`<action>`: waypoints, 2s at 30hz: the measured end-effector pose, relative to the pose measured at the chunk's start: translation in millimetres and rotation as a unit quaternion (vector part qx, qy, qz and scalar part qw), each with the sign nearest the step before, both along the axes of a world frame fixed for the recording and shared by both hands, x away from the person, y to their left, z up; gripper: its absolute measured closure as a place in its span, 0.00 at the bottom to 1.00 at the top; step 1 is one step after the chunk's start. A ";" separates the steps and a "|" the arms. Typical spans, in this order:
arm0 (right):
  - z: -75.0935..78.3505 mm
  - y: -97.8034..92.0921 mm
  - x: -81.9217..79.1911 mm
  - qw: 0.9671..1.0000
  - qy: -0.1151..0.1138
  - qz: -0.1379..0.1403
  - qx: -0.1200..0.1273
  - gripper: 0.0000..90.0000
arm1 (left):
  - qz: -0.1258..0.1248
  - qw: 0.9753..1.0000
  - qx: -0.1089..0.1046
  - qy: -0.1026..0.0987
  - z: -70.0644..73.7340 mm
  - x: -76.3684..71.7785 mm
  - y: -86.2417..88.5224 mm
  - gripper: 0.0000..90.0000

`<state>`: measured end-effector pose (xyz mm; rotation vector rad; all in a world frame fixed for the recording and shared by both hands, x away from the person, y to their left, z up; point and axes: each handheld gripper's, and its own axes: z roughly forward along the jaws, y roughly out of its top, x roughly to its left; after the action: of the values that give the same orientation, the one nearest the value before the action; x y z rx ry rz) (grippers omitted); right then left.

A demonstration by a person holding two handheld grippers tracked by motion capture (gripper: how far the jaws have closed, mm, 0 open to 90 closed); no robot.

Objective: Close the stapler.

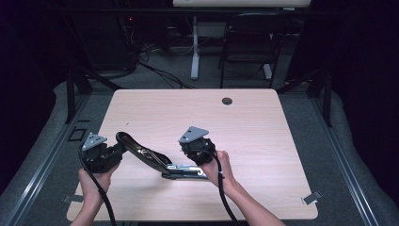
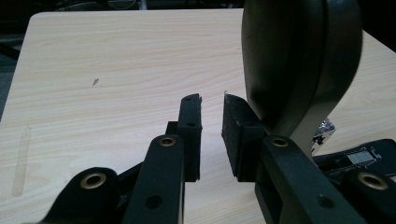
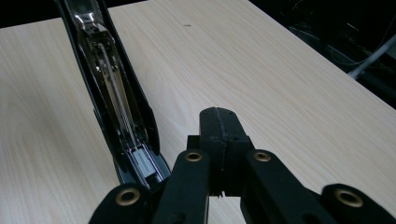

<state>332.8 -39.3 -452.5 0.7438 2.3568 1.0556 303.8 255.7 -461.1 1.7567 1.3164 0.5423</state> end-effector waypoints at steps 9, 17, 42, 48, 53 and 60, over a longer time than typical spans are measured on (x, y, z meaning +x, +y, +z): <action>2.9 14.5 1.0 1.000 0.001 0.010 0.017 1.00 | -0.007 1.000 0.005 -0.006 2.0 -0.9 -7.0 0.87; 11.1 28.5 0.2 0.999 -0.005 0.023 0.025 1.00 | -0.020 1.000 0.000 -0.022 5.9 -1.3 -18.2 0.92; 20.0 50.9 -2.6 0.998 -0.006 0.046 0.044 1.00 | -0.057 0.998 0.018 -0.036 8.3 3.7 -48.7 0.98; 25.2 45.6 -6.7 0.997 -0.010 0.045 0.054 1.00 | -0.083 0.995 0.031 -0.034 7.4 5.7 -61.2 0.99; 27.1 38.6 -12.6 0.997 -0.014 0.039 0.063 1.00 | -0.102 0.993 0.038 -0.036 4.6 7.6 -74.5 1.00; 23.8 21.9 -15.0 0.997 -0.007 0.025 0.079 1.00 | -0.114 0.992 0.041 -0.031 2.1 9.5 -84.0 1.00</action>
<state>317.7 -17.4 -428.7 0.7349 2.3109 1.2752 313.3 171.7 -459.0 1.9109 1.0473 0.5231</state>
